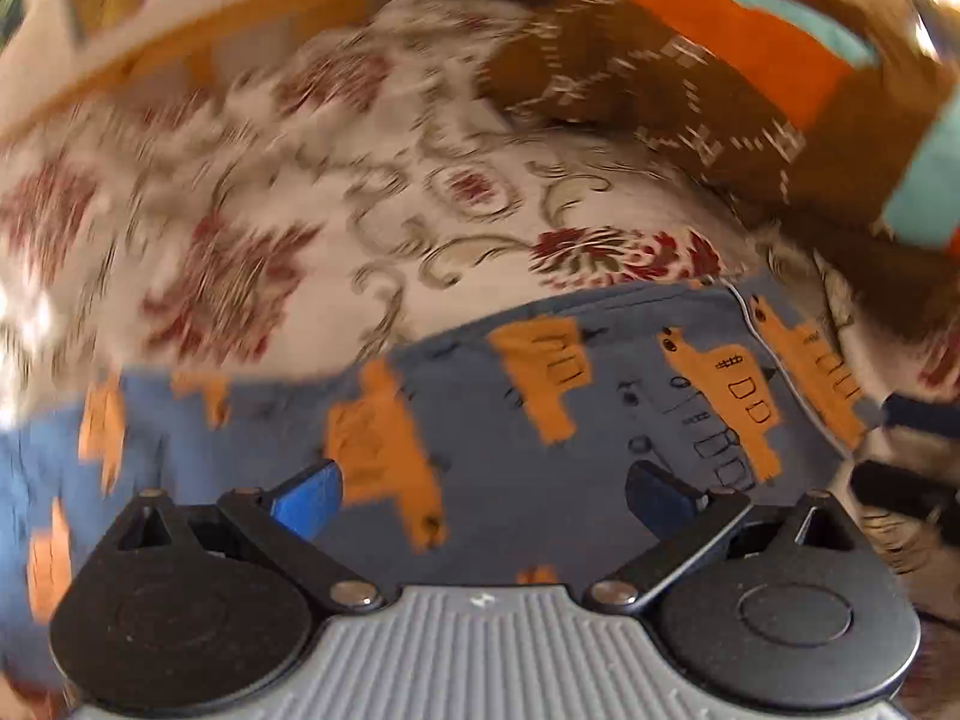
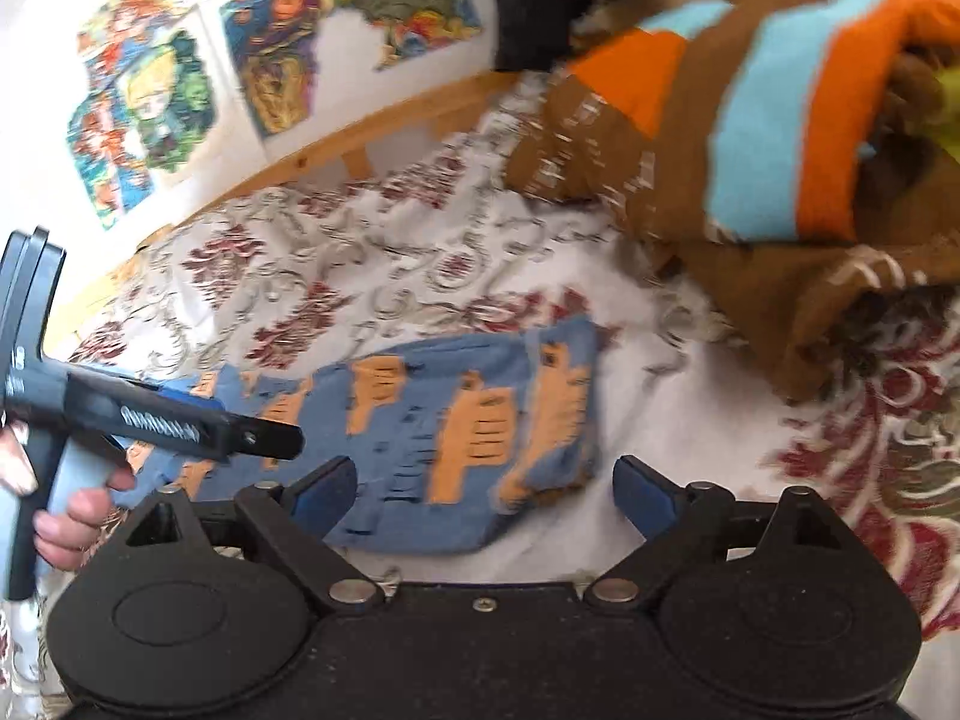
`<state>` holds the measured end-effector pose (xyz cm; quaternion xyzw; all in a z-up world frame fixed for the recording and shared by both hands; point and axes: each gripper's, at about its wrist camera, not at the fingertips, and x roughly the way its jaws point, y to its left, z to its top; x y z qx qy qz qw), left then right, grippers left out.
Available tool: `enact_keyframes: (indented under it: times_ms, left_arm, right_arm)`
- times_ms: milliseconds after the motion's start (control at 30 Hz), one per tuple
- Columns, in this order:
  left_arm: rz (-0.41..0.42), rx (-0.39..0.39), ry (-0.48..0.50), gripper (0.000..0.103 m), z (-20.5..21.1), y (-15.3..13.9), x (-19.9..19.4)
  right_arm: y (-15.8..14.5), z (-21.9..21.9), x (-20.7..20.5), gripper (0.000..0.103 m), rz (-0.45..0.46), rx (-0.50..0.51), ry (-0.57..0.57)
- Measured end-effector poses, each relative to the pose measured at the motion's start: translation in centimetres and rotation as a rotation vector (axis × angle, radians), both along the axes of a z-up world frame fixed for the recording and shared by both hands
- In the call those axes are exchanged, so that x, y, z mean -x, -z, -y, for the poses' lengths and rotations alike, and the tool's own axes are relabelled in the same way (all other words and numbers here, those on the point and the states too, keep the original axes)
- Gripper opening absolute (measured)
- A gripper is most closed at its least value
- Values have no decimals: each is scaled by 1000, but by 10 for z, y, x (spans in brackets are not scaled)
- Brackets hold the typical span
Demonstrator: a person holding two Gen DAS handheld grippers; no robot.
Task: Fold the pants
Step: 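Move both grippers over the folded edge of the blue pants, then close the right gripper on the pants edge while the left gripper pinches beside it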
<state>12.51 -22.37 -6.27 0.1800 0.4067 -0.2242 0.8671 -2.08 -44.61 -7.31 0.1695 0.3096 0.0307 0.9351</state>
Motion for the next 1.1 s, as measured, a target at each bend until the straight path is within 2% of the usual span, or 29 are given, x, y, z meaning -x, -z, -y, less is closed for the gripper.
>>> enact_keyframes:
  times_ms: [67, 133, 167, 267, 333, 367, 433, 500, 633, 733, 867, 967, 1100]
  left_arm:
    - [51, -85, 5, 103, 14, 18, -1]
    - [43, -137, -25, 103, 17, 36, -9]
    - [22, -104, -41, 103, 15, 39, -12]
    - [-55, 4, -107, 103, -1, 37, -20]
    - [-58, 14, -115, 103, -5, 38, -22]
    - [-53, 7, -109, 103, -7, 39, -22]
    - [-33, -4, -104, 103, -6, 40, -19]
    - [-20, -5, -111, 103, -6, 43, -16]
    - [-32, -8, -123, 103, -5, 42, -20]
    - [-58, -12, -123, 103, -5, 40, -24]
    - [-132, -8, -111, 103, -6, 31, -34]
    - [-211, 69, -80, 103, -6, 11, -47]
    - [-331, 174, 28, 103, 22, -18, -68]
  right_arm:
    - [6, 13, -5, 79, -35, -35, 32]
    - [10, 22, -11, 73, -52, -75, 52]
    - [12, 23, -14, 68, -56, -82, 52]
    - [19, 27, -24, 63, -91, -90, 56]
    - [25, 36, -22, 59, -74, -181, 99]
    - [27, 41, -19, 50, -69, -234, 126]
    - [29, 45, -15, 35, -78, -271, 168]
    - [28, 40, -15, 33, -80, -252, 161]
    - [26, 32, -17, 18, -85, -208, 177]
    - [25, 28, -15, 15, -77, -188, 199]
    - [12, 12, -14, 14, -52, -73, 180]
    - [1, -4, -15, 14, -29, 31, 152]
    - [-4, -24, -16, 14, -10, 156, 115]
